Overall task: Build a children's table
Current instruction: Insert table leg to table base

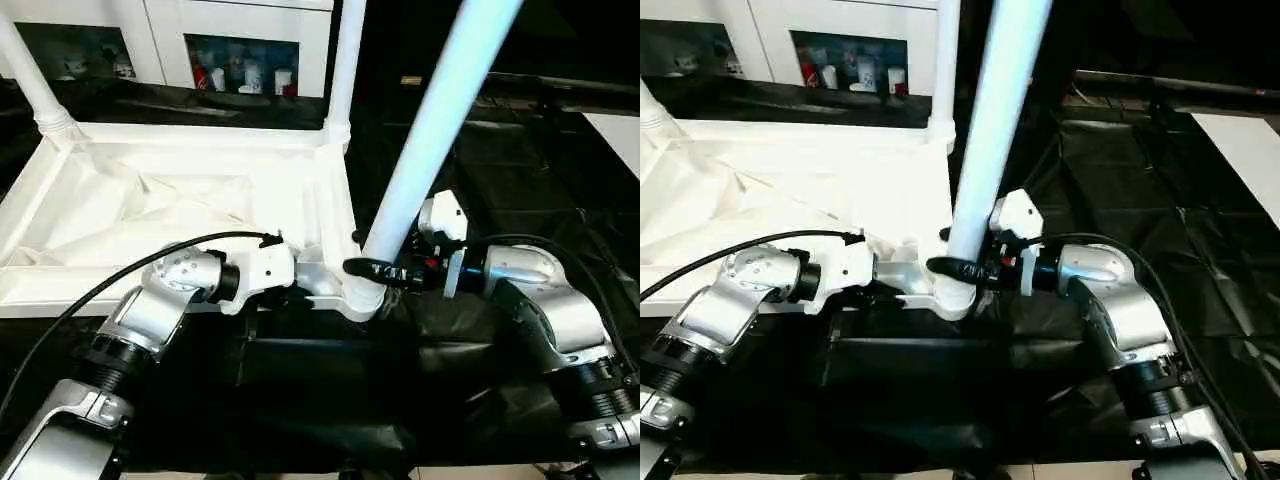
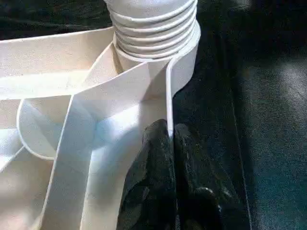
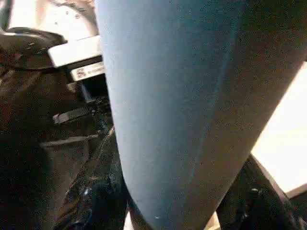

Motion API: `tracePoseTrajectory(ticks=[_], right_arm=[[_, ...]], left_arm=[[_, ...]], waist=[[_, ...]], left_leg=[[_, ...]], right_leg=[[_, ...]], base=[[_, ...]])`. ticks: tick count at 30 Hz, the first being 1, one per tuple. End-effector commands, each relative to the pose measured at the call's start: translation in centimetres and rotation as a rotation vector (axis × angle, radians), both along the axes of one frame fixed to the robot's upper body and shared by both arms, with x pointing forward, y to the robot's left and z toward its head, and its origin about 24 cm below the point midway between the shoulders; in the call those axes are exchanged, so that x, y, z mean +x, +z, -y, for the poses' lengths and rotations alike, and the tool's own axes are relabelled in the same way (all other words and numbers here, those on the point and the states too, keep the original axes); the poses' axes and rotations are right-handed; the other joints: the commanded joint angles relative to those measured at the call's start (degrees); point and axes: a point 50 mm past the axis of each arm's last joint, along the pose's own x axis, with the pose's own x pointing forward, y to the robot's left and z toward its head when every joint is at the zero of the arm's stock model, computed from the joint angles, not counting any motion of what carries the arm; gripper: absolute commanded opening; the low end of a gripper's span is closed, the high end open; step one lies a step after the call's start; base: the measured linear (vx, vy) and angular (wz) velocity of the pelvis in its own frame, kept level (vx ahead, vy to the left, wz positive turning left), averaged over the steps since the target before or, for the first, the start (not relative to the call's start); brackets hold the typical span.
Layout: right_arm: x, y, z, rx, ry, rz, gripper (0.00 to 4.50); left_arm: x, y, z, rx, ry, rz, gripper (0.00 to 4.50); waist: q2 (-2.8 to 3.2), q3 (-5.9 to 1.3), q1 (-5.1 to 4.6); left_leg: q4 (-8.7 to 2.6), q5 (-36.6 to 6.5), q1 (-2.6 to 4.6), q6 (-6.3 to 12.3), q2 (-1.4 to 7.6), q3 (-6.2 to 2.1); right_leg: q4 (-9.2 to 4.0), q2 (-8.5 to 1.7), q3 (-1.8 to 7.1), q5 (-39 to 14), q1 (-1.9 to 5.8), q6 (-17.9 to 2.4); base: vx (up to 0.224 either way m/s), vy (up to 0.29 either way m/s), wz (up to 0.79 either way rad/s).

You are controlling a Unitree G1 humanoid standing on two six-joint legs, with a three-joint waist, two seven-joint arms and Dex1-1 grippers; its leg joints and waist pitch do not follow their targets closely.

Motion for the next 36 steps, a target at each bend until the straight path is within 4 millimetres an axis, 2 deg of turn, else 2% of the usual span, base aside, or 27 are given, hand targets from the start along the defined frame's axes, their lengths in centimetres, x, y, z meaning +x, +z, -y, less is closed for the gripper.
tracePoseTrajectory(ticks=[1,5,8,13,17,22,23,24,26,27,29,30,31,32,34,35,36], right_arm=[[-2.1,-5.5,-0.2,-0.134,0.107,-0.253,1.8],[-2.0,-5.7,-0.2,-0.141,0.11,-0.251,1.8],[-1.9,-5.8,-0.2,-0.138,0.107,-0.24,1.8],[-2.0,-6.2,-0.2,-0.146,0.094,-0.22,1.8],[-2.0,-6.3,-0.2,-0.139,0.088,-0.218,1.8],[-1.5,-6.6,0.0,-0.142,0.015,-0.204,1.8],[-0.7,-6.8,0.2,-0.156,-0.079,-0.173,1.8],[-0.6,-6.8,0.2,-0.156,-0.081,-0.173,1.8],[0.2,-7.1,0.5,-0.16,-0.196,-0.16,1.8],[1.2,-7.2,0.8,-0.13,-0.332,-0.178,1.8],[1.5,-7.4,0.9,-0.102,-0.409,-0.212,1.8],[1.6,-7.5,0.9,-0.1,-0.414,-0.215,1.8],[1.6,-7.5,0.9,-0.096,-0.422,-0.222,1.8],[1.9,-8.1,0.9,-0.115,-0.505,-0.245,1.8],[2.1,-8.3,0.9,-0.126,-0.546,-0.256,1.8],[2.3,-8.6,0.9,-0.133,-0.595,-0.264,1.8],[2.4,-8.7,0.9,-0.135,-0.618,-0.268,1.8]], left_arm=[[-1.0,-1.6,0.0,0.082,-0.083,-0.082,0.0],[-0.8,-1.4,0.1,0.099,-0.093,-0.07,0.0],[-0.3,-1.2,0.0,0.104,-0.068,-0.043,0.0],[0.2,-1.2,-0.5,0.114,-0.029,-0.013,0.0],[0.2,-1.3,-1.0,0.128,-0.025,-0.019,0.0],[0.3,-1.4,-1.3,0.137,-0.005,-0.024,0.0],[0.5,-1.6,-1.5,0.146,0.027,-0.018,0.0],[0.5,-1.6,-1.5,0.146,0.028,-0.018,0.0],[0.7,-1.8,-1.6,0.151,0.068,-0.01,0.0],[1.2,-2.0,-1.6,0.136,0.155,-0.01,0.0],[1.5,-2.2,-1.4,0.119,0.215,-0.029,0.0],[1.5,-2.2,-1.3,0.117,0.218,-0.032,0.0],[1.5,-2.2,-1.3,0.114,0.225,-0.037,0.0],[1.6,-2.4,-0.7,0.1,0.264,-0.069,0.0],[1.6,-2.5,-0.5,0.096,0.282,-0.082,0.0],[1.7,-2.5,-0.1,0.1,0.302,-0.087,0.0],[1.8,-2.5,0.1,0.103,0.311,-0.087,0.0]], waist=[[0.31,-1.82,-0.32],[0.39,-1.73,-0.29],[0.45,-1.87,-0.35],[0.52,-1.48,-0.32],[0.53,-1.23,-0.36],[0.54,-1.21,-0.46],[0.61,-1.07,-0.51],[0.57,-1.06,-0.56],[0.61,-0.75,-0.75],[0.73,-0.53,-1.01],[0.64,-0.51,-1.26],[0.66,-0.61,-1.37],[0.7,-0.61,-1.6],[0.89,-0.67,-1.92],[0.96,-0.6,-2.17],[1.0,-0.36,-2.34],[1.01,-0.4,-2.35]], left_leg=[[-3.99,-6.4,0.54,3.95,4.14,-1.53],[-4.22,-7.4,0.59,3.37,4.26,-1.65],[-4.18,-7.1,0.69,3.12,4.26,-1.62],[-4.56,-10.8,0.8,1.8,4.31,-1.78],[-5.01,-14.8,1.01,0.66,4.44,-2.19],[-5.13,-14.5,0.9,0.65,4.41,-2.19],[-5.23,-15.2,0.88,0.41,4.4,-2.25],[-5.22,-15.7,0.94,0.2,4.33,-2.24],[-5.51,-18.1,0.83,-0.56,4.32,-2.64],[-5.73,-20.9,0.87,-1.49,4.3,-3.19],[-5.75,-23.1,1.38,-1.83,4.17,-3.45],[-5.77,-23.2,1.5,-1.85,4.16,-3.45],[-6.0,-23.3,1.32,-1.74,4.24,-3.58],[-6.29,-22.8,1.0,-1.77,4.31,-3.63],[-6.51,-22.1,0.65,-2.25,4.36,-3.68],[-6.49,-24.7,0.91,-2.63,4.26,-3.65],[-6.41,-25.7,1.15,-2.61,4.2,-3.67]], right_leg=[[-3.72,-4.9,2.84,-7.3,2.03,-15.1],[-3.89,-4.97,2.8,-8.8,1.89,-14.7],[-3.8,-4.94,2.78,-7.6,1.93,-14.9],[-4.41,-5.1,2.93,-12.2,1.83,-14.2],[-5.21,-5.35,3.1,-20.5,1.58,-12.0],[-5.21,-5.27,3.17,-20.1,1.39,-11.7],[-5.39,-5.33,3.17,-21.5,1.3,-11.5],[-5.47,-5.29,3.16,-22.6,1.17,-11.2],[-5.85,-5.43,3.14,-28.0,1.01,-9.8],[-6.31,-5.71,3.14,-34.7,0.71,-7.8],[-6.97,-5.68,3.11,-38.9,0.2,-5.9],[-7.01,-5.6,3.14,-38.5,0.15,-5.8],[-6.94,-5.51,3.0,-36.9,0.29,-5.8],[-6.76,-5.46,2.89,-34.0,0.62,-6.4],[-6.46,-5.37,2.83,-31.2,0.75,-7.4],[-6.66,-5.33,2.83,-32.0,0.3,-7.5],[-6.87,-5.42,2.82,-33.1,0.17,-7.2]], base=[[0.0,0.0,0.0],[0.0,0.0,0.0],[0.0,0.0,0.0],[0.0,0.0,0.0],[0.0,0.0,0.0],[0.0,0.0,0.0],[0.0,0.0,0.0],[0.0,0.0,0.0],[0.0,0.0,0.0],[0.0,0.0,0.0],[-0.053,0.01,-0.06],[0.0,0.0,0.0],[0.0,0.0,0.0],[0.0,0.0,0.0],[0.0,0.0,0.0],[0.0,0.0,0.0],[0.0,0.0,0.0]])
